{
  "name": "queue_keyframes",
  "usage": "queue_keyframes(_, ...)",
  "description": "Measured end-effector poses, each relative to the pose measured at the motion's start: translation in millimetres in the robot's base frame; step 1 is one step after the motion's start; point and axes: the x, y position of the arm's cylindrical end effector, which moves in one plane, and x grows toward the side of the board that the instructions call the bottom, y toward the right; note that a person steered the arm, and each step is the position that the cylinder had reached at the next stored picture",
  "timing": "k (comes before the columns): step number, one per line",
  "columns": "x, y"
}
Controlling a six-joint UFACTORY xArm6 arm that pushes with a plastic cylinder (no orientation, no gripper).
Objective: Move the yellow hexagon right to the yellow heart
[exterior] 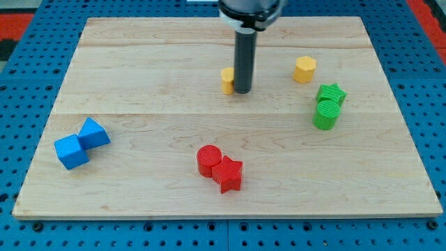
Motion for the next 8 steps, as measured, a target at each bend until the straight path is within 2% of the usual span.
queue_keyframes(1,0,-40)
queue_keyframes(3,1,125)
queue_keyframes(4,-33,168)
queue_keyframes(5,-41,164)
queue_keyframes(6,-45,124)
queue_keyframes(7,-68,147)
queue_keyframes(8,-65,113)
